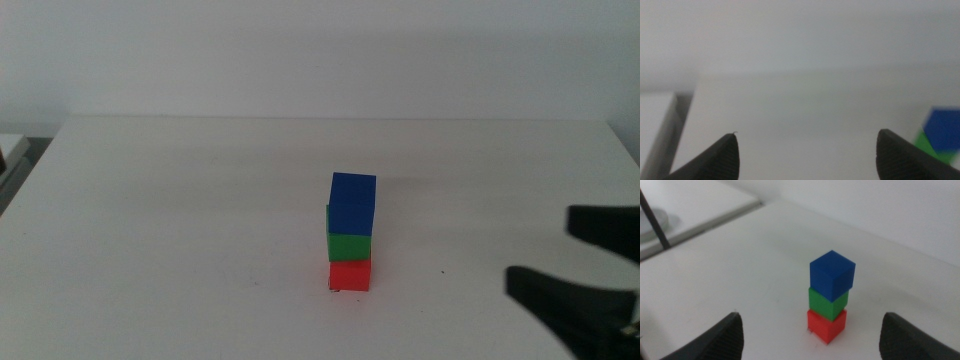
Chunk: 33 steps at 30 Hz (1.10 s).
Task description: Stack red cubes first, then green, then blue cubes in a specific spot.
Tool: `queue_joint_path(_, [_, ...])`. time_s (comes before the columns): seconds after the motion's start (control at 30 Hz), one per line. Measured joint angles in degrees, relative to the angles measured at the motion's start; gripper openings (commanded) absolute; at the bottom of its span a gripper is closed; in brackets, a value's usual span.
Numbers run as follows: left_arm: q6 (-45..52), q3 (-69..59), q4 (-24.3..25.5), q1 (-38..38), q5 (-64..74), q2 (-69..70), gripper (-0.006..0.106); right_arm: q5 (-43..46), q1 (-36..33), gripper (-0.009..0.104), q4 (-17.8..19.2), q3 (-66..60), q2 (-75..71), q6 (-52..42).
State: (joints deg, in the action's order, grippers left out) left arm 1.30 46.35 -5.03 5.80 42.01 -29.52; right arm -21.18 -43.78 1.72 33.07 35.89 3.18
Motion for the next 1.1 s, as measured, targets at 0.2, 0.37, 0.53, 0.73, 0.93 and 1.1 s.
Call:
queue_joint_path(0.2, [0.0, -17.3, 1.2, 0.0, -19.9, 6.3, 0.094, 12.7, 8.0, 0.082, -0.2, -14.3, -1.4, 0.0])
queue_joint_path(0.37, [0.0, -29.1, 1.3, 0.0, -22.8, 14.4, 0.094, 13.3, 19.8, 0.082, -1.7, -22.0, -7.7, 0.0])
queue_joint_path(0.53, [0.0, -38.8, 1.3, 0.0, -23.1, 25.0, 0.094, 13.8, 33.9, 0.082, -1.7, -27.0, -19.2, 0.0])
queue_joint_path(0.73, [0.0, -45.8, 1.3, 0.0, -24.1, 29.2, 0.094, 13.9, 44.8, 0.082, -1.7, -32.5, -33.1, 0.1])
queue_joint_path(0.93, [0.0, -46.3, 1.5, 0.0, -24.9, 29.3, 0.094, 11.2, 46.8, 0.082, -1.7, -32.9, -35.5, 0.1])
queue_joint_path(1.1, [0.0, -46.3, 1.6, 0.0, -26.8, 29.3, 0.094, 11.7, 47.0, 0.082, -1.7, -32.9, -35.6, 0.1])
